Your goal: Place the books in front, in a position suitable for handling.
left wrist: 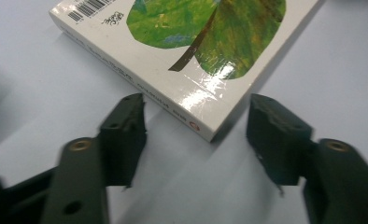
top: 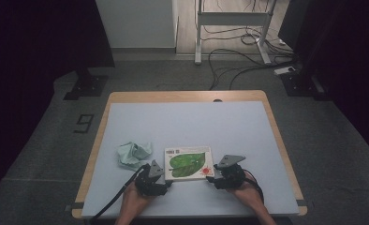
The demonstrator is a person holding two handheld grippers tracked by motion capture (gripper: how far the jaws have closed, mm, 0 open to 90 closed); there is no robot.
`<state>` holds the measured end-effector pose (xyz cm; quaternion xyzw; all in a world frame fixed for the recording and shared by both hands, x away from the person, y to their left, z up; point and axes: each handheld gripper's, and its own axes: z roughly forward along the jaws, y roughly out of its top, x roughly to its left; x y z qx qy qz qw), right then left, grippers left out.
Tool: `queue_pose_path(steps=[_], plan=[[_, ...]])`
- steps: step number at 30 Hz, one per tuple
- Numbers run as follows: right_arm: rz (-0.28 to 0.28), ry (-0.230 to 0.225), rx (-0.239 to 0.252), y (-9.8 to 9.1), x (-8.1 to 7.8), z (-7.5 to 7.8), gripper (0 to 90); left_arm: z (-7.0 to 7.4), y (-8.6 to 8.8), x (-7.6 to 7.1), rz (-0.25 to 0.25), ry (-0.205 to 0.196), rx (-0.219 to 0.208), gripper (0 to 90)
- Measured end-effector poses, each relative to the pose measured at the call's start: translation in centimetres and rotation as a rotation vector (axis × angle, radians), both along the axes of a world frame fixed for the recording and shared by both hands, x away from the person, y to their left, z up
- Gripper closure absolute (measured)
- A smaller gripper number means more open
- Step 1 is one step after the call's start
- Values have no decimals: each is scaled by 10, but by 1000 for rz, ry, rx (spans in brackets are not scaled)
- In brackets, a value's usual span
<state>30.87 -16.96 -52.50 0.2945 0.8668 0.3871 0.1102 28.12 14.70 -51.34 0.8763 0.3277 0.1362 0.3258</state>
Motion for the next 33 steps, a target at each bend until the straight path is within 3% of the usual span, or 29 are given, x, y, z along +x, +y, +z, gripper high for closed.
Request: queue_pose_path(steps=[3, 6, 8, 14, 17, 24, 26, 33], plan=[[-20, -3, 18, -9, 1, 2, 299, 9, 7, 2, 4, 3, -28, 259], [-40, -5, 1, -19, 2, 4, 222, 18, 17, 5, 23, 0, -54, 196], [-58, -11, -24, -27, 1, 6, 150, 25, 22, 6, 27, -7, -57, 152], [-126, -14, -33, -49, 0, 6, 102, 44, 33, 14, 42, -11, -54, 91], [-151, -8, -58, -58, -1, 2, 0, 54, 39, 20, 45, -9, -62, 46], [-192, -3, -85, -71, -1, -8, 0, 63, 53, 37, 81, -9, -28, 9], [-196, 12, -50, -74, 0, -10, 0, 63, 58, 44, 99, -8, -24, 6], [-196, -1, -40, -75, -1, -12, 0, 56, 79, 66, 170, 9, -12, 84]])
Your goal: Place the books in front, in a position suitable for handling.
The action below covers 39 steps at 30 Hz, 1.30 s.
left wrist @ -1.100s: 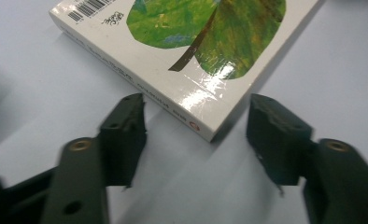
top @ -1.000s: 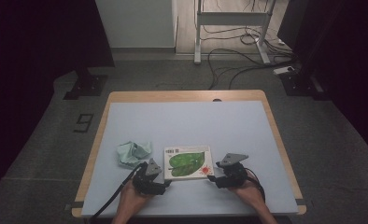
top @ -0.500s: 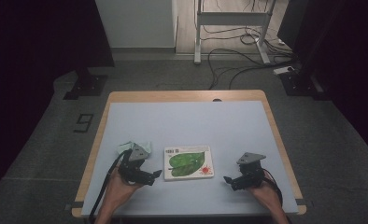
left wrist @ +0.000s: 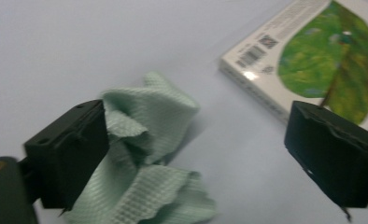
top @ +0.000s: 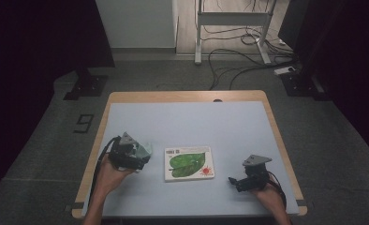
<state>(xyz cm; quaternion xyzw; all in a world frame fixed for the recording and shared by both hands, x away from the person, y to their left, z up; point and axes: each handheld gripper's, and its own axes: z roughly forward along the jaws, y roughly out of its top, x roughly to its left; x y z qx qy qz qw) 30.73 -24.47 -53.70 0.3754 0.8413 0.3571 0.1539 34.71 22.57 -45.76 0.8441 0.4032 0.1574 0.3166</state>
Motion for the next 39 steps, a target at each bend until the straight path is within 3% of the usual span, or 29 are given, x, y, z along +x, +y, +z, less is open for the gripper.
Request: queue_pose_path(steps=[6, 11, 14, 19, 23, 27, 34, 39], plan=[[2, -2, 3, 0, 0, 0, 0, -15, 14, 19, 66, 19, 27, 149], [1, -2, 3, 0, 0, 0, 0, -32, 14, 27, 65, 50, 55, 183], [1, -3, 4, 0, 0, 0, 0, -41, 14, 28, 69, 44, 66, 273], [1, -3, 4, 0, 0, 0, 0, -46, 19, 25, 71, 27, 43, 505], [1, -3, 4, 0, 0, -1, 0, -49, 15, 23, 80, -3, 72, 658], [0, -2, 4, 0, 0, 0, 0, -46, 15, 21, 72, -7, 67, 765], [0, -3, 4, 0, 0, 0, 0, -27, 14, 15, 41, -8, -11, 777], [0, -3, 4, 0, 0, 0, 0, -11, 3, 11, 15, -42, -41, 772]])
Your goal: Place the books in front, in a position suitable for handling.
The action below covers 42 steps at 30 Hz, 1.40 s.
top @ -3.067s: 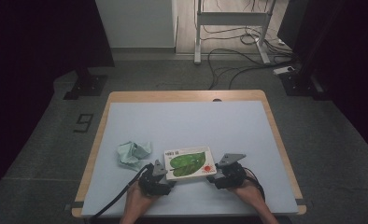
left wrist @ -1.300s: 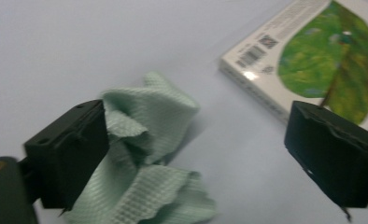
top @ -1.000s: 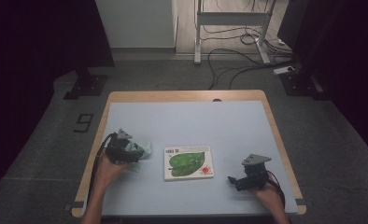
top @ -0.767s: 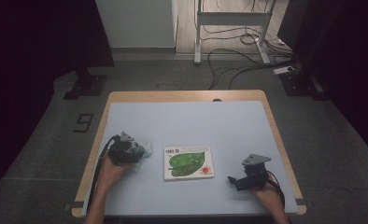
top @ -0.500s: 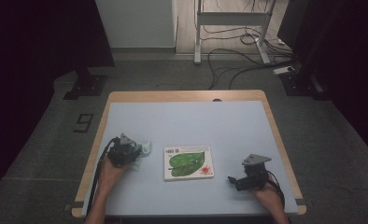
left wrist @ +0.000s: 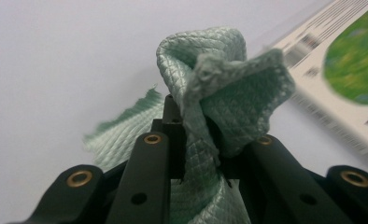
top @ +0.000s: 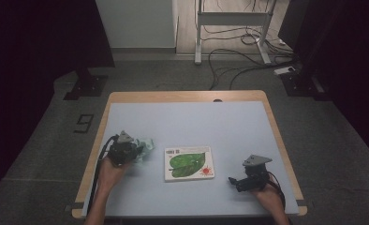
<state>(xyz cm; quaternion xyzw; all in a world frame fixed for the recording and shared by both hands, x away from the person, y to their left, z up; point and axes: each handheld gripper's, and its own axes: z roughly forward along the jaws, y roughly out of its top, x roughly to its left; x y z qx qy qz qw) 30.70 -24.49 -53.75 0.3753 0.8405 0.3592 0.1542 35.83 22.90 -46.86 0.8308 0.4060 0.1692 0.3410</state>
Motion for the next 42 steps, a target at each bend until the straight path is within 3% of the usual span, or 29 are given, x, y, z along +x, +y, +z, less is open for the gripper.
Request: queue_pose_path(steps=[7, 13, 20, 24, 32, 42], plan=[[0, 0, 0, 0, 0, 0, 0, 19, -20, 1, -49, -17, -31, 771], [0, 0, 0, 0, 0, 0, 0, 23, -38, 7, -78, -26, -21, 771], [0, 0, 0, 0, 0, 0, 0, 12, -58, 19, -101, -10, -12, 769], [0, 0, 0, 0, 0, 0, 0, 1, -71, 24, -120, 12, 31, 767], [0, 0, 0, 0, 0, 0, 0, -19, -84, 29, -131, 39, 46, 765], [-1, 1, 1, 0, 0, 0, 0, -24, -96, 29, -163, 42, 41, 766]])
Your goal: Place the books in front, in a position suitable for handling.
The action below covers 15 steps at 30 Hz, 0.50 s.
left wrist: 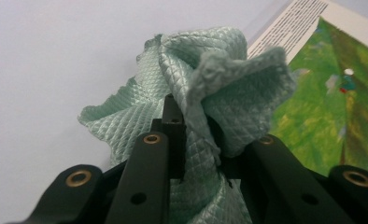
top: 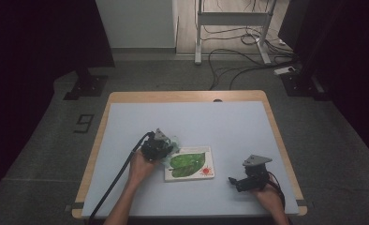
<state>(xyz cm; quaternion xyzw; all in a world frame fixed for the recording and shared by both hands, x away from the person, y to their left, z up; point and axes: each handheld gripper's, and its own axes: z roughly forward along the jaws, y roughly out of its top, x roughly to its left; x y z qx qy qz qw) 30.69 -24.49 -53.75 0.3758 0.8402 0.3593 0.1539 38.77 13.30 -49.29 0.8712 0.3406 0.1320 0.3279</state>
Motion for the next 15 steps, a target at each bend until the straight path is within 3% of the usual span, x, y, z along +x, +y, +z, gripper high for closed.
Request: queue_pose_path(steps=[4, 15], plan=[[1, -1, 0, 0, 0, 0, 0, -1, -7, 1, -20, 9, -19, 768], [1, -1, -1, 0, 0, 0, 0, 0, -38, 5, -70, 22, -18, 769]])
